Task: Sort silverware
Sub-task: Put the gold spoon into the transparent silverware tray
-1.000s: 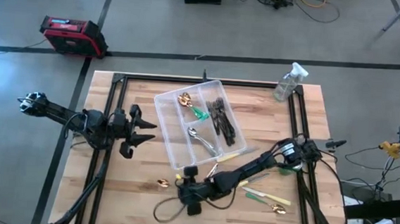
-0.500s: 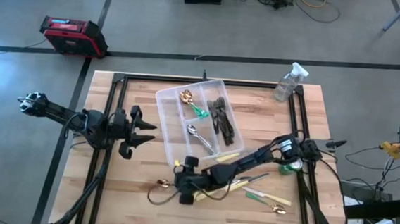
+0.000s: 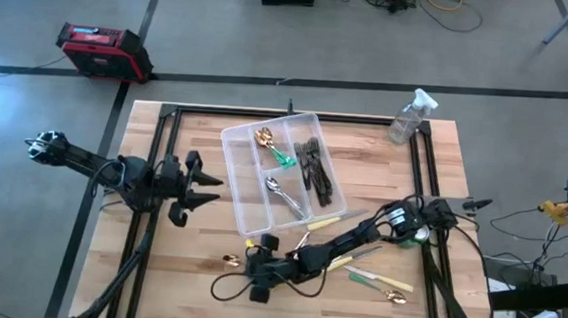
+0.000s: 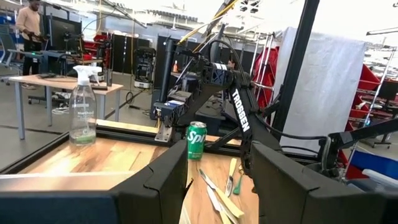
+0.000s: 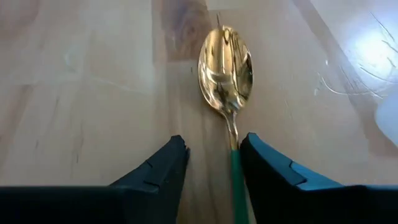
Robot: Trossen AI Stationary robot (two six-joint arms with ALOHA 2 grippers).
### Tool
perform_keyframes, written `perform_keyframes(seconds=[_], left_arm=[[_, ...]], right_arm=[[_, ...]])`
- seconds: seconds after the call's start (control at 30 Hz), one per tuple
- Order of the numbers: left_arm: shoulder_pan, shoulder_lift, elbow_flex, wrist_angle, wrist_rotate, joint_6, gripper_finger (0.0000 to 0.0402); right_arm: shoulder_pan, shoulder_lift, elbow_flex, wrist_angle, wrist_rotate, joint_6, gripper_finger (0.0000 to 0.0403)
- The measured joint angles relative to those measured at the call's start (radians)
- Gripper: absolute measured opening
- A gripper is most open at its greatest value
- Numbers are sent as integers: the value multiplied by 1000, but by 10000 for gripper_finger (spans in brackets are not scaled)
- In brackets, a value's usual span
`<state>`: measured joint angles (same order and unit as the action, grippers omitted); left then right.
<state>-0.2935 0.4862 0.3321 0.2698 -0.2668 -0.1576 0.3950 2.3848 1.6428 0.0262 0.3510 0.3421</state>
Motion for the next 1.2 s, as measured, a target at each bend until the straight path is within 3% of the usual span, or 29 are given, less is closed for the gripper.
perform_keyframes(seconds=[0.27,0.57,0.8,1.0,1.2], left_arm=[[0,0,0,-4,0,4,158],[0,-6,0,-23,6,6,158],[0,-29,0,-84,7,21,158],[1,-50,0,-100,-3,40,158],[1,-70,0,-101,-6,78,158]], right_arm=[[-8,13,1,-42,-9,48,10],[3,-49,9,-108,-17,24,2],[-41,-253,18,-143,-13,-74,1],[-172,-369,14,-377,52,-47,1],[-406,-363,12,-554,68,37,0]])
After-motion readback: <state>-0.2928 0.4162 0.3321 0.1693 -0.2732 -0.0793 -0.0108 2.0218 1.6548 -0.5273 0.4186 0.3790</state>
